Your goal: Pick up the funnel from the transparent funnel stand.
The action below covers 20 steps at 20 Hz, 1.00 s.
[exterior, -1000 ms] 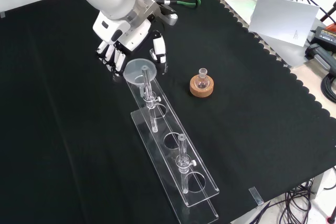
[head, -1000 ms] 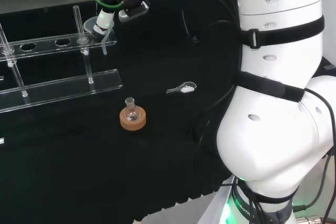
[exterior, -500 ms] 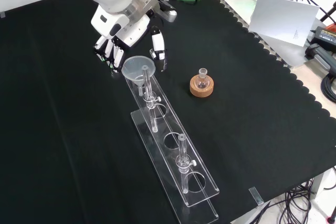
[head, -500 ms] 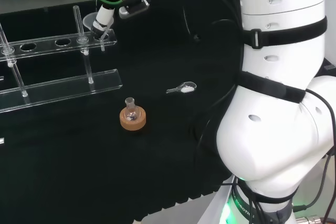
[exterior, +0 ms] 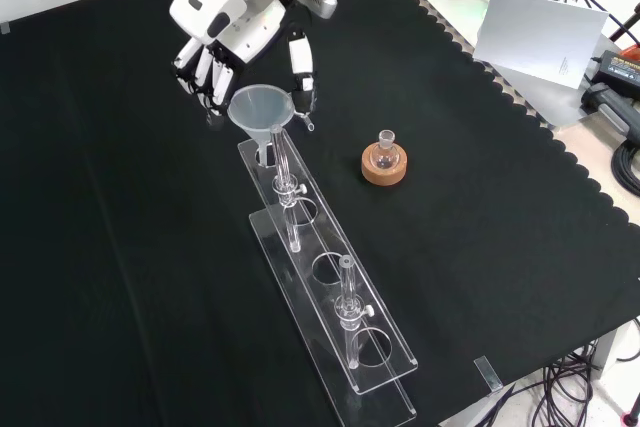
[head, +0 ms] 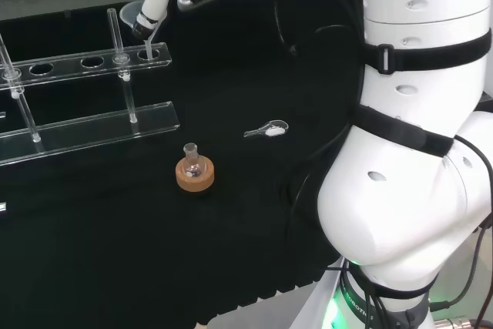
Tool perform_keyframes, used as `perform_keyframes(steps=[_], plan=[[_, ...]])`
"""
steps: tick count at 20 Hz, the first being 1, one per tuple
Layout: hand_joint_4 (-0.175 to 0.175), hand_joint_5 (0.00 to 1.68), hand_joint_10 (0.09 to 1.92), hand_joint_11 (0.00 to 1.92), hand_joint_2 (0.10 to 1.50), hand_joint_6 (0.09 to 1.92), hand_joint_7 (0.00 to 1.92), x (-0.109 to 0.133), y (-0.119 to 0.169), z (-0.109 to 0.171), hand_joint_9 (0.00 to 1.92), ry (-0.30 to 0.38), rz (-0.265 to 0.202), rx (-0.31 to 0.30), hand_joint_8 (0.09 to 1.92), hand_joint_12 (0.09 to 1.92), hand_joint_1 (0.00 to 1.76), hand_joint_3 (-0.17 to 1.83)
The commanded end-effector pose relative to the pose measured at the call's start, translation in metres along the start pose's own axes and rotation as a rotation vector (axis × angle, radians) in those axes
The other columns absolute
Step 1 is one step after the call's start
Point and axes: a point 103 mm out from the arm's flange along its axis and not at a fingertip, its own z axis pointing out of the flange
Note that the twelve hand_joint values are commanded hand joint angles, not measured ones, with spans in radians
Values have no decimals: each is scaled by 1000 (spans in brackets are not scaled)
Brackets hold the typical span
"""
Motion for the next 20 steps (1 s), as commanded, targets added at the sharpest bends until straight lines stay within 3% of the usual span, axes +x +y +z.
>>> perform_keyframes(steps=[1,13,20], plan=[[55,749,553,0,756,87,942,-6,-11,-14,553,-7,-3,-15,383,1243,723,131],[60,761,540,0,759,87,956,-16,-43,-46,567,-21,12,-62,377,1250,734,141],[63,768,533,0,761,91,963,-14,-59,-40,570,-12,25,-60,374,1253,735,147]])
